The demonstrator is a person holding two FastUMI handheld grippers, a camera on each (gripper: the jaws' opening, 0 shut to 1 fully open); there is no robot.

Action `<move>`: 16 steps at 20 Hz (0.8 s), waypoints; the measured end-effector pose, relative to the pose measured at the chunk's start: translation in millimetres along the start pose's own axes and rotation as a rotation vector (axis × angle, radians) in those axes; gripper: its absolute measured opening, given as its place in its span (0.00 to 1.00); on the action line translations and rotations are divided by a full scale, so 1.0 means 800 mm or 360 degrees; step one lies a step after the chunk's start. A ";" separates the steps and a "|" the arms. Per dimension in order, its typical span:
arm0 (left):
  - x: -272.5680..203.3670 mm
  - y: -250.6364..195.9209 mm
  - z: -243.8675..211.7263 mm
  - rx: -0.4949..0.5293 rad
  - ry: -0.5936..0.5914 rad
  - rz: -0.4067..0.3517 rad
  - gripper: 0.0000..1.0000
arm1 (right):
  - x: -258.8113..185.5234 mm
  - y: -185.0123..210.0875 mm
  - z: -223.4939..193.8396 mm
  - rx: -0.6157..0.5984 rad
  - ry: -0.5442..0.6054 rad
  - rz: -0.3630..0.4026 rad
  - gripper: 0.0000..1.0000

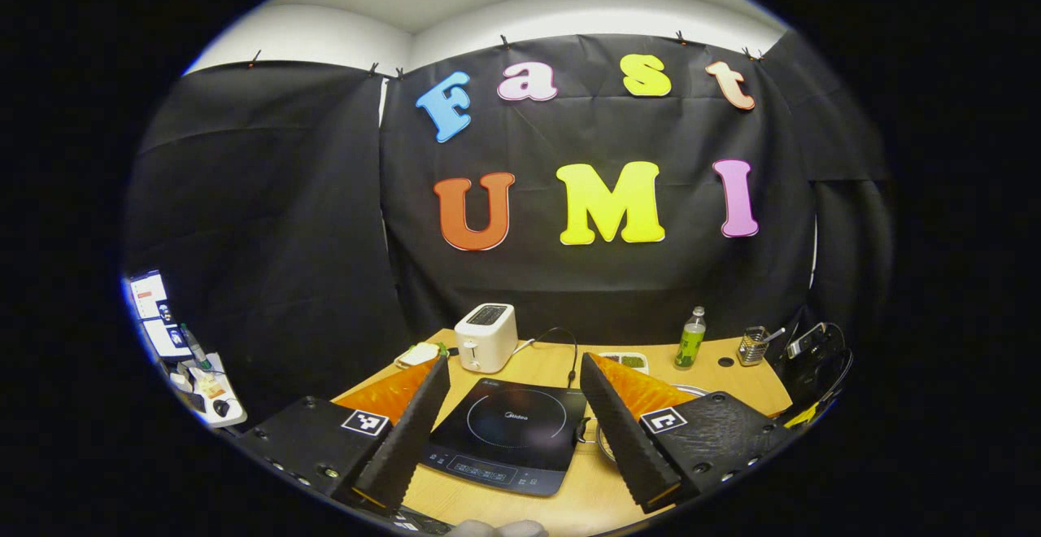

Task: First push the handle of the pot to place it horizontally, then grasp the pot with both hands and set it on the induction cooktop.

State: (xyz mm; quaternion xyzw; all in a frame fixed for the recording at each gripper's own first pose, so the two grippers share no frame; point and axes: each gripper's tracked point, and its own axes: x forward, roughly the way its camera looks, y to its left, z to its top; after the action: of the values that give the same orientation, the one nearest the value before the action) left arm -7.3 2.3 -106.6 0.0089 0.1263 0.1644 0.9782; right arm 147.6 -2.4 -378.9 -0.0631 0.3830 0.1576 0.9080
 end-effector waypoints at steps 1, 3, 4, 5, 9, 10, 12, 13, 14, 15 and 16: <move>0.005 -0.004 -0.003 -0.0008 0.0011 -0.0035 0.96 | -0.010 0.002 0.002 0.0001 -0.0028 -0.0013 0.04; 0.015 -0.008 -0.013 -0.0011 0.0023 -0.0109 0.96 | -0.029 0.010 0.008 0.0019 -0.0098 -0.0002 0.04; 0.022 -0.009 -0.019 -0.0013 0.0041 -0.0141 0.96 | -0.038 0.011 0.010 0.0030 -0.0124 -0.0016 0.17; 0.026 -0.011 -0.025 -0.0013 0.0058 -0.0176 0.96 | -0.046 0.007 0.009 0.0051 -0.0139 -0.0064 0.31; 0.040 -0.015 -0.048 -0.0010 0.0102 -0.0332 0.96 | -0.069 0.006 0.004 0.0139 -0.0179 -0.0174 0.98; 0.045 -0.015 -0.055 0.0000 0.0117 -0.0358 0.96 | -0.073 0.009 0.002 0.0171 -0.0180 -0.0189 0.98; 0.054 -0.019 -0.076 0.0001 0.0175 -0.0419 0.96 | -0.078 0.015 -0.003 0.0240 -0.0195 -0.0206 1.00; 0.059 -0.029 -0.089 -0.0010 0.0198 -0.0492 0.97 | -0.080 0.020 -0.004 0.0279 -0.0209 -0.0197 1.00; 0.062 -0.034 -0.096 -0.0019 0.0222 -0.0527 0.97 | -0.079 0.025 -0.006 0.0306 -0.0206 -0.0197 1.00; 0.068 -0.036 -0.111 -0.0022 0.0265 -0.0541 0.97 | -0.076 0.027 -0.010 0.0322 -0.0194 -0.0200 0.98; 0.074 -0.043 -0.129 -0.0028 0.0324 -0.0562 0.96 | -0.073 0.028 -0.009 0.0338 -0.0196 -0.0206 0.98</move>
State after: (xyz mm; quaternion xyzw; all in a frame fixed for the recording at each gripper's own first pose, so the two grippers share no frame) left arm 32.3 -13.6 -222.6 -0.0386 0.2225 -0.0084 0.9741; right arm 97.0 3.0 -341.9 0.0186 0.3362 0.0608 0.9396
